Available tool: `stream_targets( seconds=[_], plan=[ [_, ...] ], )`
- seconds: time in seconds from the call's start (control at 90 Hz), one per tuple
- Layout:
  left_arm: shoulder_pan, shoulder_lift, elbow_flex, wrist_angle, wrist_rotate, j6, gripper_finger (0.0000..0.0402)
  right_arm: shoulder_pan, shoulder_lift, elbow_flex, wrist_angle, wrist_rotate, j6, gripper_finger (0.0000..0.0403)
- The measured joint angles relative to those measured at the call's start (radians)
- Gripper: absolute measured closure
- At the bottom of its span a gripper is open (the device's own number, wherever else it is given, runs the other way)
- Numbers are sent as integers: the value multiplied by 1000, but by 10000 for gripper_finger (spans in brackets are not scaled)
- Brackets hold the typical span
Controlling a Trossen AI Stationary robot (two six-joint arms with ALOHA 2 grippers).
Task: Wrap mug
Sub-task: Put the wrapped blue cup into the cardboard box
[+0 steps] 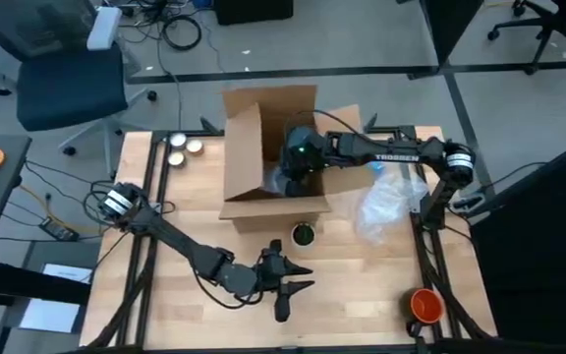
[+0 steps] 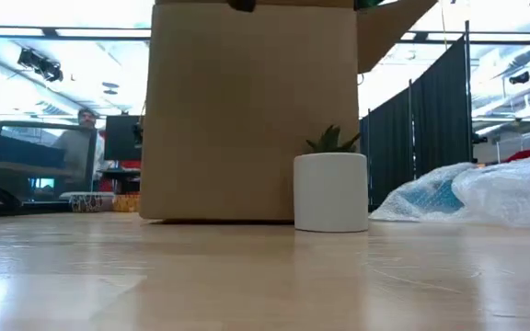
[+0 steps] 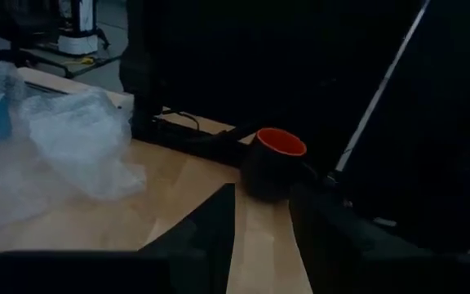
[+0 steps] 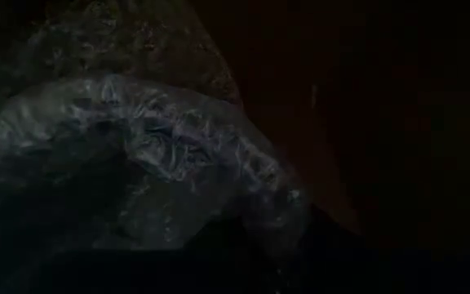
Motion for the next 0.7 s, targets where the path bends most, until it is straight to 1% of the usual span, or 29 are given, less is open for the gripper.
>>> stream_targets(
  seconds=[0.111,0.189,0.3,0.378,0.467,0.578,0.633,0.7],
  plan=[
    [-1,0,0,8,0,-3,296,-2,13,-1,-91,-7,47,400],
    [0,0,0,-7,3,-5,296,-2,12,-1,-203,-9,69,400],
    [-2,0,0,-9,59,-5,296,-12,11,-1,-341,14,108,400],
    [-2,0,0,-5,62,-2,296,-21,8,-1,-411,29,128,400],
    [5,-4,0,-13,64,42,296,-30,11,-3,-423,25,131,400],
    [7,-29,0,-90,72,135,296,-36,32,-18,-352,-11,99,400],
    [1,-60,0,-160,38,137,296,-37,49,-34,-312,-38,85,400],
    [-12,-105,0,-288,-63,129,296,-41,80,-56,-257,-82,81,400]
  ],
)
